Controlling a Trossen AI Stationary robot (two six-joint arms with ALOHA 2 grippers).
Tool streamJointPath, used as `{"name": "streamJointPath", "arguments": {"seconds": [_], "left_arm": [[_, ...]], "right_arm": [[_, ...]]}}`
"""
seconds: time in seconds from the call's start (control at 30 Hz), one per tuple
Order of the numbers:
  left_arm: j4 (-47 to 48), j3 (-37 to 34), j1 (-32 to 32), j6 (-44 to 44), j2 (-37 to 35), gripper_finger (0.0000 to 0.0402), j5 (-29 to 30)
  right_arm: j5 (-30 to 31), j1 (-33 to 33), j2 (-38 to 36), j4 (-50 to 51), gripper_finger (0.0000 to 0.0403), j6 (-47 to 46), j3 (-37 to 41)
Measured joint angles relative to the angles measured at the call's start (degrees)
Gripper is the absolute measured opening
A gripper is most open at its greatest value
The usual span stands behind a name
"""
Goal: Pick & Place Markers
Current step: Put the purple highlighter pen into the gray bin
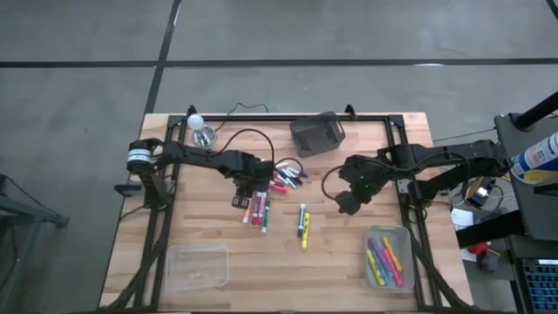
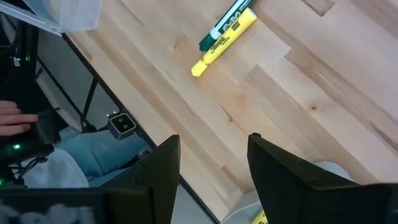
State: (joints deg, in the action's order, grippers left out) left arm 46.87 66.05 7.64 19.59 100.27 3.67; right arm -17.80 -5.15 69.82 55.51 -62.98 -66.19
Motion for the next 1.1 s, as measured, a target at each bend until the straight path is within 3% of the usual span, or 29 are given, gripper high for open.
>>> {"name": "streamJointPath", "arguments": {"seconds": [0.43,0.73,1.1], "left_arm": [[-6.1,-4.2,2.8,1.8,0.0,0.0133,-0.9],[-7.9,-5.0,2.9,2.3,-0.1,0.0039,-1.4],[-3.9,-1.1,3.6,-2.1,-0.1,0.0038,-3.7]], "right_arm": [[1.5,0.2,0.0,-0.6,0.0178,0.2,0.1],[3.4,0.3,0.0,-0.9,0.0178,0.7,0.1],[4.5,0.3,0.0,-3.3,0.0177,2.0,0.1]]}}
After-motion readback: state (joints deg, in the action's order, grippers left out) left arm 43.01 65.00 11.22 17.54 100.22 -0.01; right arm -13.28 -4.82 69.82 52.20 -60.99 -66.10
